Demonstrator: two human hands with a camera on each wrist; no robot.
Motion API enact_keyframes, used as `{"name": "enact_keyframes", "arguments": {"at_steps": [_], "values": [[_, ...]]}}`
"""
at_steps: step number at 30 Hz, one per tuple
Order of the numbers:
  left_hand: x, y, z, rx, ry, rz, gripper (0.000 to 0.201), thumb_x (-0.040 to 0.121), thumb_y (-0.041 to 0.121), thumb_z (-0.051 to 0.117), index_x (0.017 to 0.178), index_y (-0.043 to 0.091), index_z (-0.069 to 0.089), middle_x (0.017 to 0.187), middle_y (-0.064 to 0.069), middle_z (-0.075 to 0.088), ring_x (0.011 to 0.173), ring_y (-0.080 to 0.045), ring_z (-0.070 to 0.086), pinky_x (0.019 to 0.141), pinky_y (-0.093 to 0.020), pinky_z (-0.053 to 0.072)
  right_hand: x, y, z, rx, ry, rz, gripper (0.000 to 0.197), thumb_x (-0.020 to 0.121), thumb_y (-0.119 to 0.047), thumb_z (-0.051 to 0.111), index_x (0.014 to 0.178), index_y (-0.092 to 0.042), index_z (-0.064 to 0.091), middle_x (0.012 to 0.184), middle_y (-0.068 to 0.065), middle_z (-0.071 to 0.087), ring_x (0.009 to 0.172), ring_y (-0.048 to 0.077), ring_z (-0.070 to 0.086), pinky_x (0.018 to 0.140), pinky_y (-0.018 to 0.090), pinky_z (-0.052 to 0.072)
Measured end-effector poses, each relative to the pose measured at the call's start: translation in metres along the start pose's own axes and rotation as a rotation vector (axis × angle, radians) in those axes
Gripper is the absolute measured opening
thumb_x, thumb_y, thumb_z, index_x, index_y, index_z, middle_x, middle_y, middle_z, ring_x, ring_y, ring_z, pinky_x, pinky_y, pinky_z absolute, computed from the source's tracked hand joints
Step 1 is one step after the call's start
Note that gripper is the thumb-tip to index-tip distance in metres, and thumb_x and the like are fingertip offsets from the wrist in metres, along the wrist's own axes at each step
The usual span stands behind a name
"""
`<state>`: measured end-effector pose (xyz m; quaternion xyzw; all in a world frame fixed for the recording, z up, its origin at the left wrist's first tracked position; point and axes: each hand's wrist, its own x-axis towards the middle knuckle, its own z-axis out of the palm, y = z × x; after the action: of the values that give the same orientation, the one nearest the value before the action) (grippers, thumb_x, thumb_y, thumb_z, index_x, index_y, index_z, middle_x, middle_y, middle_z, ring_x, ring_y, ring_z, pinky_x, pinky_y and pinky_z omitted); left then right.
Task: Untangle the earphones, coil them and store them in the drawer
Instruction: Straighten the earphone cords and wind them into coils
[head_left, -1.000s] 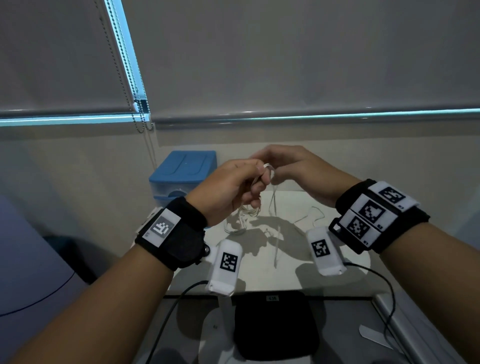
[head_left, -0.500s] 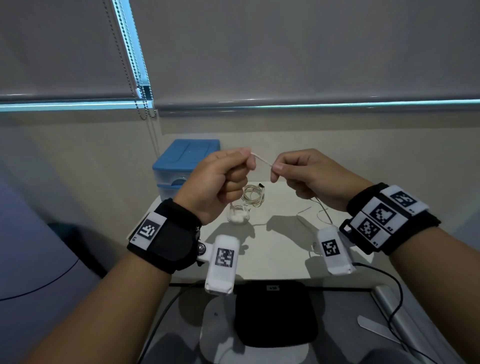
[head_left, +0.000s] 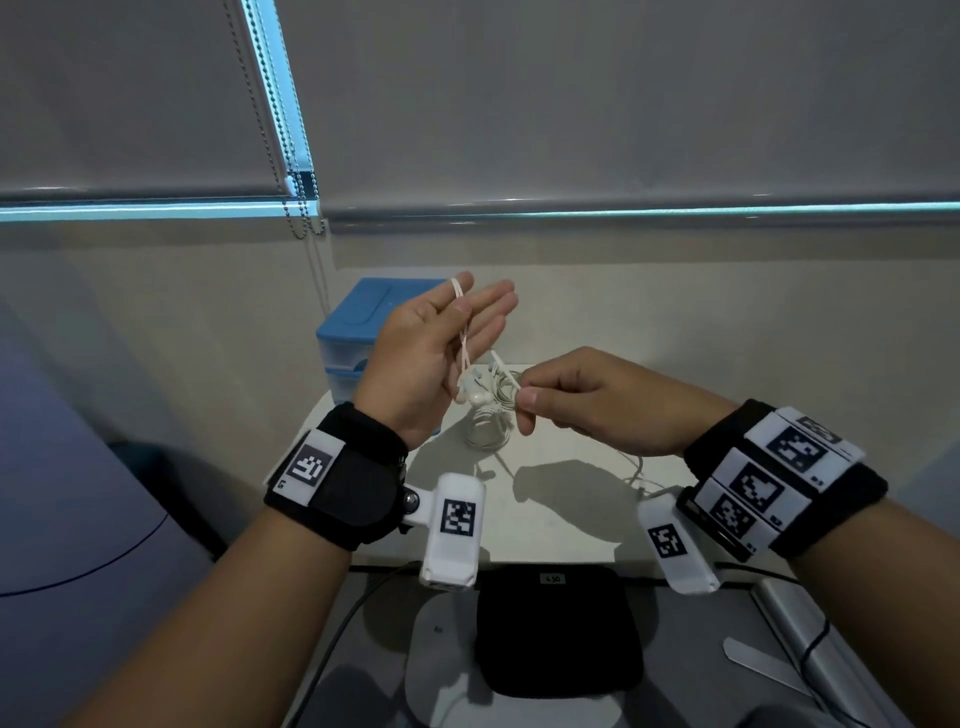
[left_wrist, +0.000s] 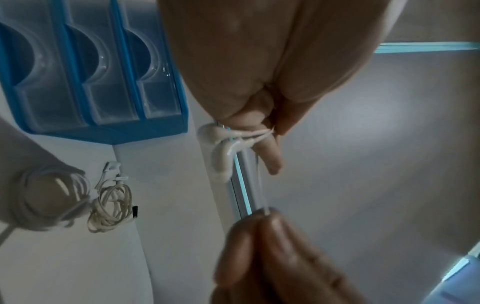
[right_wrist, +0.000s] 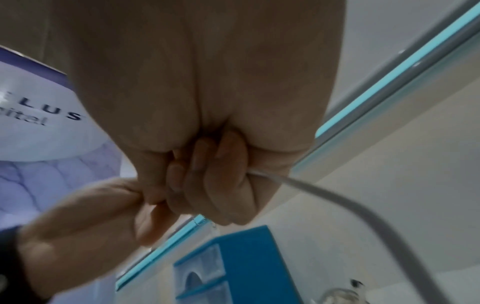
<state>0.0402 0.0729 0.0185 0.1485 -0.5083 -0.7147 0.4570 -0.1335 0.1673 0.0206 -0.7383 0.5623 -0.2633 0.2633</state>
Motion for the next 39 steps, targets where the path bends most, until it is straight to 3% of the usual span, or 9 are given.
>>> {"name": "enact_keyframes", "arguments": {"at_steps": [3, 6, 8, 12, 14, 20, 24, 31, 39], "values": [[0.002, -0.006, -0.001, 0.177, 0.018, 0.01, 0.05, 0.108, 0.003, 0.036, 0.157, 0.002, 0.024, 0.138, -0.017, 0.061, 0.118, -0.018, 0.068, 0.1, -0.026, 0.054, -0.002, -0.015, -0.006, -0.031, -0.029, -0.059, 0.037, 0.106, -0.026, 0.053, 0.08, -0.008, 0.072, 0.054, -0.014, 0.044, 0.053, 0.005, 0.037, 0.057, 0.015, 0.032], [-0.001, -0.008, 0.004, 0.382, -0.036, -0.016, 0.038, 0.109, 0.005, 0.036, 0.147, 0.009, 0.041, 0.132, -0.015, 0.066, 0.103, -0.02, 0.074, 0.088, -0.024, 0.058, -0.004, -0.026, -0.02, -0.033, -0.001, -0.09, 0.036, 0.106, -0.014, 0.051, 0.082, 0.005, 0.07, 0.047, -0.023, 0.051, 0.054, -0.004, 0.055, 0.057, 0.007, 0.036], [-0.004, -0.007, 0.01, 0.508, -0.09, -0.006, 0.029, 0.109, 0.006, 0.037, 0.132, 0.014, 0.053, 0.105, -0.006, 0.076, 0.08, -0.022, 0.073, 0.078, -0.028, 0.058, -0.003, -0.031, -0.03, -0.031, 0.043, -0.103, 0.034, 0.106, -0.011, 0.051, 0.081, 0.005, 0.068, 0.047, -0.025, 0.054, 0.066, -0.007, 0.065, 0.059, 0.004, 0.038], [-0.006, -0.008, 0.014, 0.577, -0.137, -0.03, 0.028, 0.109, 0.013, 0.038, 0.122, 0.004, 0.061, 0.062, -0.001, 0.057, 0.053, -0.014, 0.039, 0.052, -0.02, 0.038, 0.003, -0.025, -0.041, -0.043, 0.222, -0.103, 0.032, 0.103, -0.02, 0.058, 0.076, -0.004, 0.067, 0.046, -0.015, 0.044, 0.043, 0.003, 0.036, 0.048, 0.014, 0.03], [-0.008, -0.007, 0.017, 0.561, -0.152, -0.041, 0.033, 0.109, 0.014, 0.038, 0.115, -0.008, 0.061, 0.06, -0.005, 0.042, 0.053, -0.012, 0.03, 0.049, -0.018, 0.03, 0.006, -0.017, -0.045, -0.059, 0.303, -0.084, 0.032, 0.102, -0.024, 0.06, 0.075, -0.008, 0.067, 0.047, -0.014, 0.042, 0.046, 0.004, 0.033, 0.048, 0.018, 0.029], [-0.013, -0.003, 0.02, 0.481, -0.256, -0.13, 0.034, 0.108, 0.016, 0.039, 0.106, -0.003, 0.068, 0.059, 0.001, 0.028, 0.051, -0.01, 0.021, 0.047, -0.019, 0.021, 0.01, 0.012, -0.046, 0.027, 0.471, -0.017, 0.034, 0.103, -0.031, 0.057, 0.073, -0.015, 0.063, 0.049, -0.012, 0.035, 0.048, 0.008, 0.029, 0.049, 0.022, 0.028], [-0.012, -0.001, 0.018, 0.394, -0.262, -0.115, 0.032, 0.108, 0.014, 0.04, 0.117, -0.001, 0.067, 0.06, -0.001, 0.045, 0.042, -0.007, 0.029, 0.045, -0.017, 0.028, 0.013, 0.028, -0.033, 0.134, 0.485, 0.018, 0.033, 0.104, -0.031, 0.056, 0.077, -0.012, 0.063, 0.049, -0.014, 0.04, 0.051, 0.014, 0.031, 0.05, 0.026, 0.029], [-0.017, 0.003, 0.02, 0.348, -0.32, -0.166, 0.034, 0.107, 0.01, 0.041, 0.141, 0.006, 0.048, 0.098, -0.016, 0.076, 0.057, -0.011, 0.067, 0.053, -0.016, 0.048, 0.018, 0.027, -0.037, 0.354, 0.56, -0.013, 0.034, 0.105, -0.03, 0.054, 0.076, -0.013, 0.061, 0.051, -0.005, 0.035, 0.045, 0.012, 0.027, 0.046, 0.024, 0.027], [-0.016, 0.0, 0.019, 0.438, -0.379, -0.207, 0.035, 0.108, 0.016, 0.039, 0.129, 0.001, 0.063, 0.057, -0.002, 0.045, 0.04, -0.008, 0.029, 0.043, -0.023, 0.02, 0.019, 0.024, -0.041, 0.375, 0.553, -0.06, 0.033, 0.104, -0.026, 0.056, 0.074, -0.014, 0.061, 0.051, -0.006, 0.032, 0.045, 0.011, 0.025, 0.046, 0.023, 0.026]]}}
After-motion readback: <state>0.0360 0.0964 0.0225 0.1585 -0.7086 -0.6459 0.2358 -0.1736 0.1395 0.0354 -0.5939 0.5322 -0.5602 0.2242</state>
